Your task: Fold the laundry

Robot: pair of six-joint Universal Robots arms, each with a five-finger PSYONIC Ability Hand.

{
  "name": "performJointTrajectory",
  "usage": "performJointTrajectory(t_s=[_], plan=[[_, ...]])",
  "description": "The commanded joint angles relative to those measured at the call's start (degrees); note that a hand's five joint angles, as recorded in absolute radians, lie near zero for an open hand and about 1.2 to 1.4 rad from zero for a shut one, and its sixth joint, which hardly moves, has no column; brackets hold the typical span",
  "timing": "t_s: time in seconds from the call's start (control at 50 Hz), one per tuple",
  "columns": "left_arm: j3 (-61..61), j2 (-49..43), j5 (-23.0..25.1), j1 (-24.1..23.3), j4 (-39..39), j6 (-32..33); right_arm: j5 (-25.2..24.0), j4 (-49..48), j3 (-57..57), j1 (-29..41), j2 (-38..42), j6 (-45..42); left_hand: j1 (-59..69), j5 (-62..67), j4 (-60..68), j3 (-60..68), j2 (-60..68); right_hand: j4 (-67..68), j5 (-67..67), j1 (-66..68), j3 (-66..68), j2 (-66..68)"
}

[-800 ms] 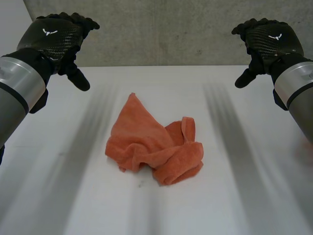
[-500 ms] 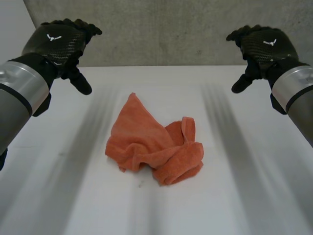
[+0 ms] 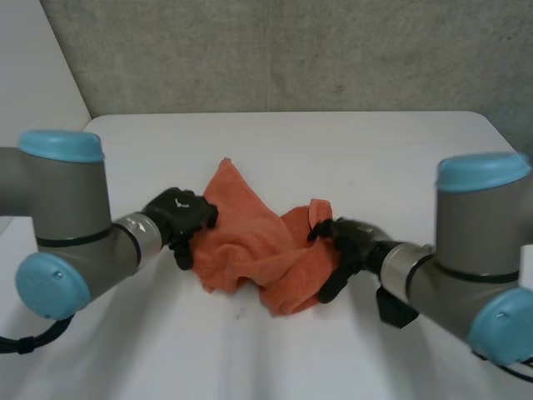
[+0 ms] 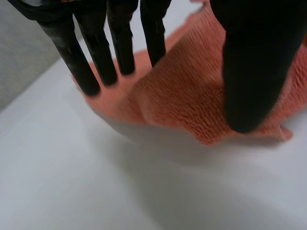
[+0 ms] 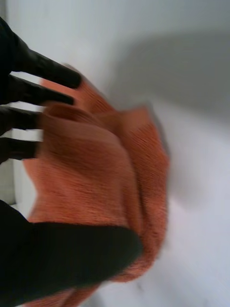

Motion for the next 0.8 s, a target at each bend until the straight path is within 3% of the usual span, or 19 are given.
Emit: performJointTrajectory(t_s=[0.02,0.12,0.16,0.26,0.32,0.44,0.56,0.64,0.72,0.8], plan=[[1.7,-2.6,-0.9,-0.8,4.1,-1.2,6.7,-9.3,-4.9,2.3,4.8,-0.2,48.2,50.8,50.9,51.1,50.2,62.9,62.7,65.3,63.4,63.3],[3.7,0.9,-4.0,-2.3,11.7,-3.7,12.4,-24.2,-8.5,2.4,-3.0,-4.8,48.3,50.8,51.0,51.2,50.2,62.9,62.7,65.3,63.4,63.3],[4.0,3.0,-6.1,-2.9,14.5,-5.2,12.5,-26.1,-9.2,2.5,-4.5,-6.1,48.3,50.8,51.0,51.2,50.2,62.9,62.7,65.3,63.4,63.3],[2.9,10.8,-13.5,-6.4,21.7,-12.8,12.6,-41.7,-10.7,2.7,-9.6,-16.0,48.3,50.8,51.0,51.2,50.2,62.9,62.7,65.3,63.4,63.3],[-0.8,14.8,-15.7,-9.1,21.3,-17.9,12.7,-44.4,-10.2,3.1,-9.8,-18.7,48.3,50.8,51.0,51.2,50.2,62.9,62.7,65.3,63.4,63.3],[-14.8,22.9,-15.7,-13.2,21.2,-22.8,10.7,-37.3,-7.4,3.0,-8.9,-23.3,48.3,50.8,51.0,51.2,50.2,62.9,62.7,65.3,63.4,63.3],[-23.6,23.5,-15.9,-15.4,20.8,-23.4,9.0,-23.7,-2.9,2.2,-7.9,-25.5,48.3,50.8,51.0,51.2,50.2,62.9,62.7,65.3,63.4,63.3],[-26.3,22.5,-15.9,-17.4,19.4,-23.8,8.9,-20.1,-1.4,2.1,-7.7,-26.9,48.3,50.8,51.0,51.2,50.2,62.9,62.7,65.3,63.4,63.3],[-26.1,21.6,-15.7,-17.2,16.2,-25.0,6.1,-17.1,2.9,2.0,-7.9,-32.0,29.4,31.9,32.0,32.2,31.3,62.9,62.7,65.3,63.4,63.3],[-23.7,21.9,-15.5,-15.3,14.6,-25.2,3.3,-17.2,5.3,2.0,-8.7,-36.3,1.6,4.1,4.3,4.5,3.5,62.9,62.7,65.3,63.4,63.3]])
